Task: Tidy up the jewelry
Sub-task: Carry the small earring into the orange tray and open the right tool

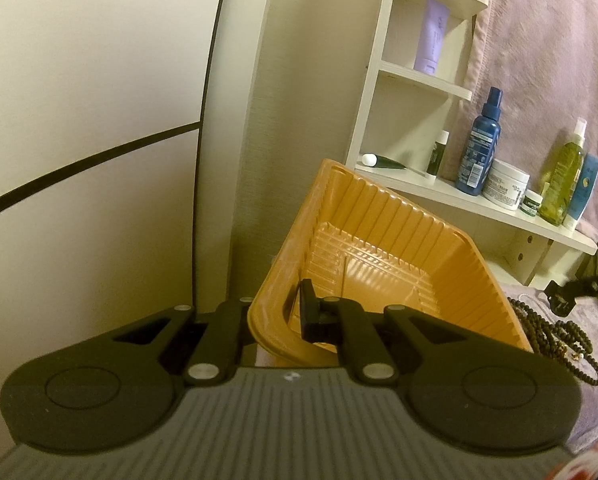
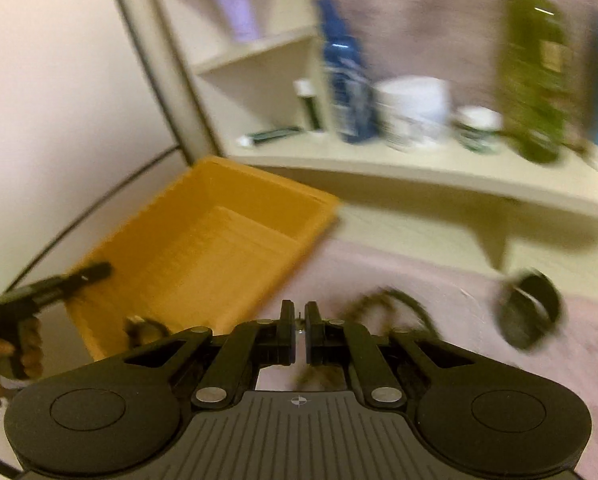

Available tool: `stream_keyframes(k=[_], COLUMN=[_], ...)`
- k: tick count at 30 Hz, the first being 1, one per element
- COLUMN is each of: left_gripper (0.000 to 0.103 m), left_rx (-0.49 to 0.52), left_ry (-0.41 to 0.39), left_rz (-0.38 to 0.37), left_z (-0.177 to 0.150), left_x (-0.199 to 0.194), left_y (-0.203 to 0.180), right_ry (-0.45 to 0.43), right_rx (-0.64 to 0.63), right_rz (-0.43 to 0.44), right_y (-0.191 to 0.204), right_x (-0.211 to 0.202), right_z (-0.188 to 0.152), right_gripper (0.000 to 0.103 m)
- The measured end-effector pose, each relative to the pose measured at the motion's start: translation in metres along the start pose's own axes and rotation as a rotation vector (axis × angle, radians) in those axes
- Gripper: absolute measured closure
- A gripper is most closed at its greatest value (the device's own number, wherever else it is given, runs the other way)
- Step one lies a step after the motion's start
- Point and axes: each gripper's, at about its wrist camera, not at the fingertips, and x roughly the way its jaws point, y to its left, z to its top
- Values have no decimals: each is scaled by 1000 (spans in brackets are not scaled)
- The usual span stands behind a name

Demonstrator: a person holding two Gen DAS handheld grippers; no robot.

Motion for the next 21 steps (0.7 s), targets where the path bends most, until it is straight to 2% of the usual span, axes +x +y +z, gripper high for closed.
stream_keyframes(k=[5, 8, 17, 20, 21], left_gripper=[95, 95, 95, 95, 95], left_rx=[0, 3, 6, 4, 5], left_ry=[1, 3, 3, 5, 5], left_rz=[-1, -3, -5, -3, -3], left_z=[-1, -1, -1, -1, -1], left_x=[1, 0, 0, 0, 0], left_y=[1, 1, 1, 1, 1], right_ry=[19, 48, 94, 104, 104], right_rx=[-56, -92, -171, -174, -177], right_rz=[78, 96, 56, 53, 54], right_y=[23, 34, 47, 48, 49], right_x=[38, 59, 93, 98, 98], right_z=[12, 14, 10, 11, 12], right_gripper=[98, 98, 98, 94, 89])
